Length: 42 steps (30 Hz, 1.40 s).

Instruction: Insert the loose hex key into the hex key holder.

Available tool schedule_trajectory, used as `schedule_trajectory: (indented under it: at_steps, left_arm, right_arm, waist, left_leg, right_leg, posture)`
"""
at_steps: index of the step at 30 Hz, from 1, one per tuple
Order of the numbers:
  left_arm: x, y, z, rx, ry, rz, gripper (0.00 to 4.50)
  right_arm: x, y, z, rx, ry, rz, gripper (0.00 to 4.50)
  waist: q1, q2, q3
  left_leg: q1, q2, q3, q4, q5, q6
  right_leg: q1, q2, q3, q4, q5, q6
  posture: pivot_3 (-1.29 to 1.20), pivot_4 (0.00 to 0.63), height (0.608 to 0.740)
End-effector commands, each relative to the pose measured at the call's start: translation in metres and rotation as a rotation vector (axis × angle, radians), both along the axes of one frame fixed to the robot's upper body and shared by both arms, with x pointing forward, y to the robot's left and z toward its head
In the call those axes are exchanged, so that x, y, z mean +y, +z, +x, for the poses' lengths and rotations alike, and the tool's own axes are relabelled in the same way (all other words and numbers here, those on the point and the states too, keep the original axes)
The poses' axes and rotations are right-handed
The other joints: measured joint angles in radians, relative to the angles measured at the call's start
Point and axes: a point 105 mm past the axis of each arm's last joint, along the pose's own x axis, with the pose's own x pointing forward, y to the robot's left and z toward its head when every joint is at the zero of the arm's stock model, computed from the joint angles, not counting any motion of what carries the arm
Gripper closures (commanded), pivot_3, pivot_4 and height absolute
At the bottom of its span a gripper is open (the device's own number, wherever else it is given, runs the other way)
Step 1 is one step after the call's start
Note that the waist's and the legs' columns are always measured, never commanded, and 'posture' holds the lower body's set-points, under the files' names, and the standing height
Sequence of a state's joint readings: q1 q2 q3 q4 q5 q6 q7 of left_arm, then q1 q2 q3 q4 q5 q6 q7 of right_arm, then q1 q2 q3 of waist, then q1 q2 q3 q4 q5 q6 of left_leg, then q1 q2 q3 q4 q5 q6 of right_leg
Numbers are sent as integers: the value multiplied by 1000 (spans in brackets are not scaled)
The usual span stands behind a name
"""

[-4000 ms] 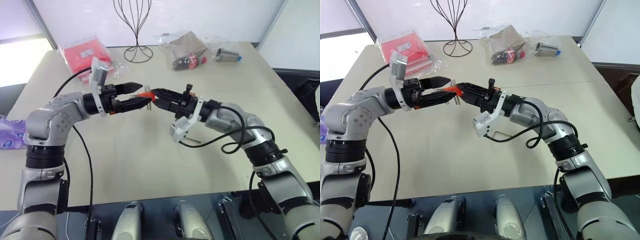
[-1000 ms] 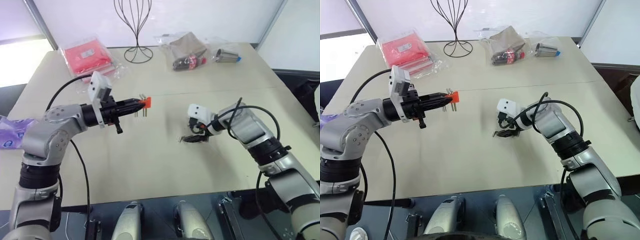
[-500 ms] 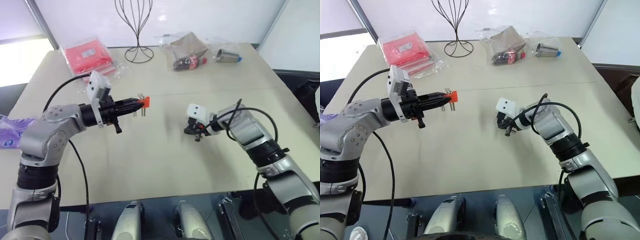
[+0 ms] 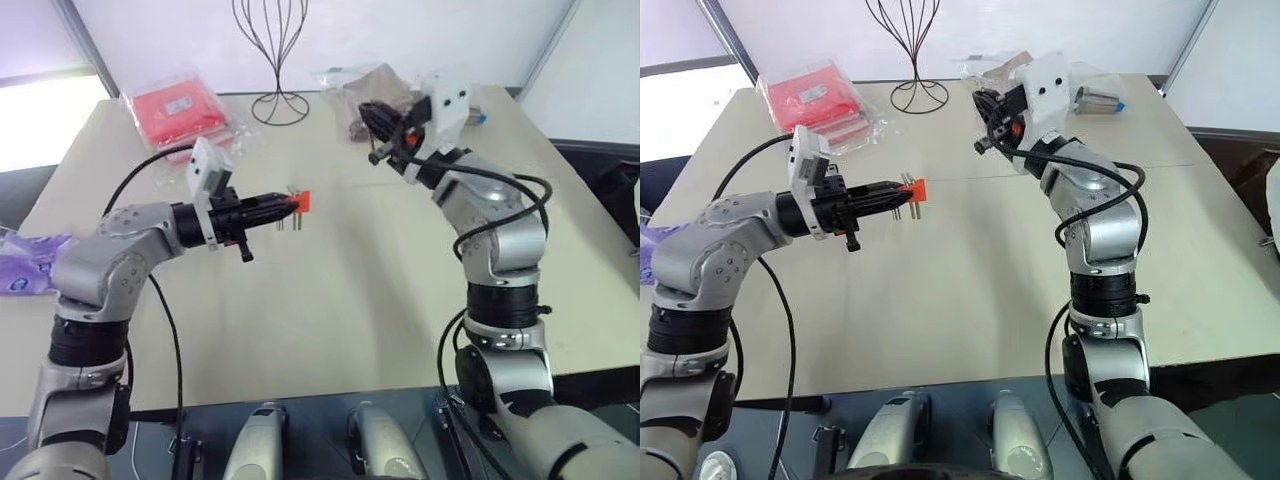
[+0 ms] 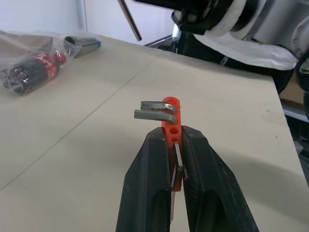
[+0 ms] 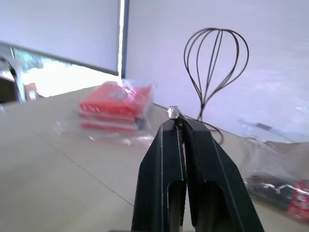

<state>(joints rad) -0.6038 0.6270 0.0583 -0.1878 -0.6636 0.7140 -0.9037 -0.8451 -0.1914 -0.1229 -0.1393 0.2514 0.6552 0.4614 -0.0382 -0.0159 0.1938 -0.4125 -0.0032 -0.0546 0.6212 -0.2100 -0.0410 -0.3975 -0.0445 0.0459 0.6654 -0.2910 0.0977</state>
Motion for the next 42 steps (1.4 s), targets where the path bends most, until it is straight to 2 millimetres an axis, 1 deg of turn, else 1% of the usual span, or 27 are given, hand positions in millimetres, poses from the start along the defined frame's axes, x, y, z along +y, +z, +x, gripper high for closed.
schedule_trajectory:
  at_steps: [1, 3, 5, 7, 9, 11, 13, 19, 29, 36, 42]
  left_arm:
    - [-2, 11, 1, -55, -15, 1, 4500]
    - [-3, 13, 4, -64, -13, -3, 4500]
    - [-4, 15, 5, -70, -12, -8, 4500]
    - [-5, 19, 7, -79, -10, -19, 4500]
    - [-7, 20, 7, -85, -9, -24, 4500]
    - [-7, 24, 8, -95, -3, -32, 4500]
    - [-7, 28, 9, -105, 2, -41, 4500]
    - [-7, 33, 9, -112, 4, -52, 4500]
    - [-6, 40, 10, -114, 0, -80, 4500]
    - [-6, 41, 9, -115, -5, -80, 4500]
    - [-7, 40, 9, -116, -7, -81, 4500]
  right_arm:
    - [15, 28, -24, 19, 172, 173, 4435]
    - [23, 31, -31, 55, 255, 240, 4435]
    - [29, 32, -35, 66, 299, 274, 4435]
    - [39, 33, -42, 68, 361, 299, 4435]
    - [43, 33, -46, 67, 390, 307, 4435]
    - [48, 31, -48, 52, 404, 306, 4435]
    - [50, 29, -46, 24, 378, 300, 4435]
    - [56, 21, -48, -20, 365, 274, 4435]
    - [59, 13, -47, -35, 356, 243, 4435]
    - [51, 16, -39, -59, 309, 244, 4435]
    - [48, 19, -36, -72, 296, 243, 4435]
  waist:
    - [-2, 0, 0]
    - [-3, 0, 0]
    - [-4, 0, 0]
    - [-4, 0, 0]
    - [-4, 0, 0]
    - [-4, 0, 0]
    - [-4, 0, 0]
    - [-5, 0, 0]
    - [-4, 0, 0]
    - [-5, 0, 0]
    - [-5, 0, 0]
  left_leg:
    - [0, 0, 0, 0, 0, 0]
    - [0, 0, 0, -1, 0, 0]
    - [0, 0, 0, -1, 0, 0]
    - [0, 0, 0, -1, 0, 0]
    - [0, 0, 0, -1, 0, 0]
    - [0, 0, 0, -1, 0, 0]
    - [0, 0, 0, -1, 0, 0]
    - [0, 0, 0, -1, 0, 0]
    - [0, 0, 0, -1, 0, 0]
    - [0, 0, 0, -1, 0, 0]
    - [0, 0, 0, -2, 0, 0]
  right_leg:
    - [0, 0, 0, 0, 0, 0]
    - [0, 0, 0, 0, 0, 0]
    - [0, 0, 0, 0, 0, 0]
    - [0, 0, 0, 0, 0, 0]
    - [0, 0, 0, 0, 0, 0]
    - [0, 0, 0, 0, 0, 0]
    - [0, 0, 0, 0, 0, 0]
    - [-1, 0, 0, 0, 0, 0]
    - [-1, 0, 0, 0, 0, 0]
    - [-1, 0, 0, 0, 0, 0]
    - [-1, 0, 0, 0, 0, 0]
  posture:
    - [0, 150, 740]
    - [0, 150, 740]
    - [0, 150, 740]
    - [0, 150, 740]
    - [0, 150, 740]
    - [0, 150, 740]
    - [0, 150, 740]
    - [0, 150, 740]
    - [0, 150, 740]
    - [0, 150, 740]
    - [0, 150, 740]
